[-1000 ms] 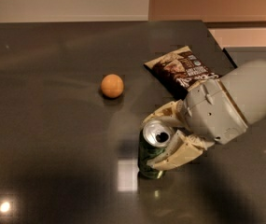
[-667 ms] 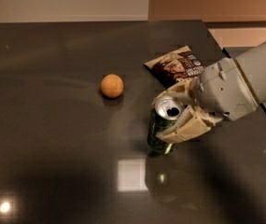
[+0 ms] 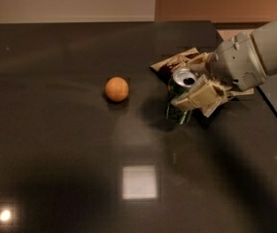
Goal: Move green can near brown chip bag
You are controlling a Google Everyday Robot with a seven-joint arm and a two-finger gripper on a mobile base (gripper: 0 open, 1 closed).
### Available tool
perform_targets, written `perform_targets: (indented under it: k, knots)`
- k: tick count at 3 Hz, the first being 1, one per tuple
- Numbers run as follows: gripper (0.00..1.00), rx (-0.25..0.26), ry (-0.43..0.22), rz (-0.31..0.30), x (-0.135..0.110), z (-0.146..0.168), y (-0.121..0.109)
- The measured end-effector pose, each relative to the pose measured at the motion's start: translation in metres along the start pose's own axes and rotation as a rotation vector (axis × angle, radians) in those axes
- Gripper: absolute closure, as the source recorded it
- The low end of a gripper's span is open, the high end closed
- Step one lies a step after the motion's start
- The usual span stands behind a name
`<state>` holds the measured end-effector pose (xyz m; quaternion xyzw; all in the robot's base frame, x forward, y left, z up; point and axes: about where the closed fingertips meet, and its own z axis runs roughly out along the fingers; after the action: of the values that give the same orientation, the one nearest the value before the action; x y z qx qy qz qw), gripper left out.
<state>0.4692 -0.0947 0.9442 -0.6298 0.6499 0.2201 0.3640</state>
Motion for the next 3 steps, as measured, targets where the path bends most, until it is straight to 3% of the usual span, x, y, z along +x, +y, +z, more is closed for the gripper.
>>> perform_targets:
  k: [1,3]
  knots:
    - [1.00,0.016,0.017,0.032,0.010,0.006,-0.023]
    - [0.59,0.022,0.061,0.064,0.030,0.017,-0.046]
